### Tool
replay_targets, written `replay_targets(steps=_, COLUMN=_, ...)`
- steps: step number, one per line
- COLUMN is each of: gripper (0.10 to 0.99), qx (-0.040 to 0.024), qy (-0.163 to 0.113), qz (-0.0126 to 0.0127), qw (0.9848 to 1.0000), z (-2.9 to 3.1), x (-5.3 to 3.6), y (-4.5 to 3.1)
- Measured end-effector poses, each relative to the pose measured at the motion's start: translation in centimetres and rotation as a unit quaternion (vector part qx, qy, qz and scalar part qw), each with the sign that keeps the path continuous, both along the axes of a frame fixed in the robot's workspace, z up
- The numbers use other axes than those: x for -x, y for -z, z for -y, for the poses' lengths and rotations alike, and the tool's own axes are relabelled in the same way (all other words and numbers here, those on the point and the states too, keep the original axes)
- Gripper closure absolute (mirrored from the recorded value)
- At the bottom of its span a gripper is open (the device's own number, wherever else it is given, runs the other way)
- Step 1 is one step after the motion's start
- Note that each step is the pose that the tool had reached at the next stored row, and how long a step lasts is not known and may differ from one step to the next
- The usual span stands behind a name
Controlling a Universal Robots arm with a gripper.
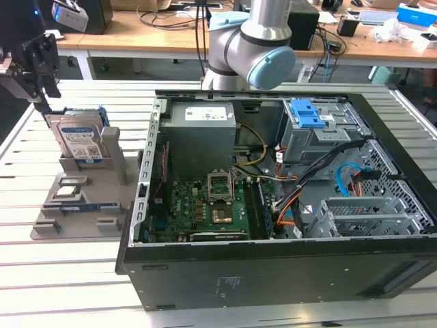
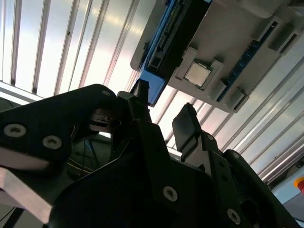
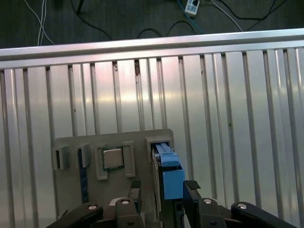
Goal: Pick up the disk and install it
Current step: 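Pick up the disk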
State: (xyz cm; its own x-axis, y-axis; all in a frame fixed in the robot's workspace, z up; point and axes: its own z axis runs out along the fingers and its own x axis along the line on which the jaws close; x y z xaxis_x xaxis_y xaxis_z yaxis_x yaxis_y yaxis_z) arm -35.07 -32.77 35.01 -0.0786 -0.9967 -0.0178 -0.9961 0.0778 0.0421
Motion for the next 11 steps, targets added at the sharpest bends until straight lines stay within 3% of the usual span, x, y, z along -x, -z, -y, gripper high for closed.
replay_targets(steps=3, gripper=0.604, qx=0.0018, qy=-0.007, qz=0.0000, qw=1.0000, z=-0.64, x=-0.40, y=0.84)
replay_targets(steps=11, gripper=0.604, qx=0.0075, qy=-0.012, qz=-0.0004, qw=0.9999, z=-1.19, x=-1.37, y=3.01)
